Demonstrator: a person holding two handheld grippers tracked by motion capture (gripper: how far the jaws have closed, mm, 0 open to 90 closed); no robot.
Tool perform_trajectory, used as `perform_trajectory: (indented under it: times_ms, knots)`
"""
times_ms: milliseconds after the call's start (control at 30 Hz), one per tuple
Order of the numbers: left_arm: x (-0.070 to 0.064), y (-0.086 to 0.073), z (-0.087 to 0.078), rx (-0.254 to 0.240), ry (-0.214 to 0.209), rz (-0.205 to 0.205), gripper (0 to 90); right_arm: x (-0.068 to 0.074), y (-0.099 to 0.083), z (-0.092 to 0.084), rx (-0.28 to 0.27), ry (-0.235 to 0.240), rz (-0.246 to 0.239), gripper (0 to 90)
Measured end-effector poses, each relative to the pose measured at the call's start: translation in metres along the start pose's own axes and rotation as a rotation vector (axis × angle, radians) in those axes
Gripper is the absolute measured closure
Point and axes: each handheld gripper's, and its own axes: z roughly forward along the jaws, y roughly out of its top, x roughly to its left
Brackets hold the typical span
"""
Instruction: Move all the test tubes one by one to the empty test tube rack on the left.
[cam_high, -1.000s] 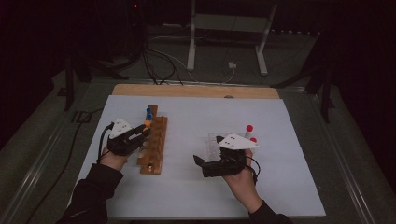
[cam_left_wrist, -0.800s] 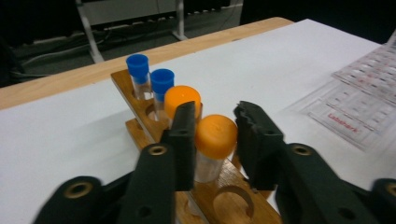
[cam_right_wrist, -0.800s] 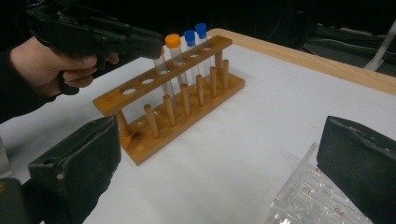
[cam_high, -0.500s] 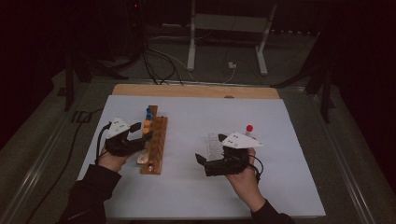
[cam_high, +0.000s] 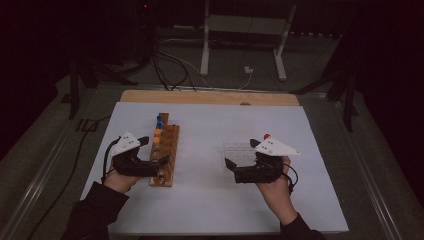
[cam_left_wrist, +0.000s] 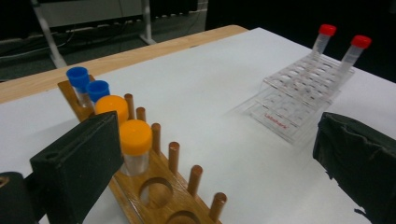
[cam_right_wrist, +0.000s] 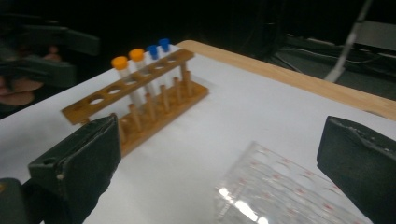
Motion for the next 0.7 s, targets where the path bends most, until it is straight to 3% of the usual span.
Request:
perform_trajectory:
  times_ms: [300, 700]
  knots:
    - [-0.007, -0.002, -0.004, -0.005, -0.029, 0.028, 1.7, -0.022, -0.012, -0.014, 0.013, -0.081, 0.023, 0.0]
    - [-0.009, -0.001, -0.005, -0.01, -0.052, 0.022, 1.8, -0.044, -0.035, -0.025, 0.045, -0.212, 0.055, 0.0]
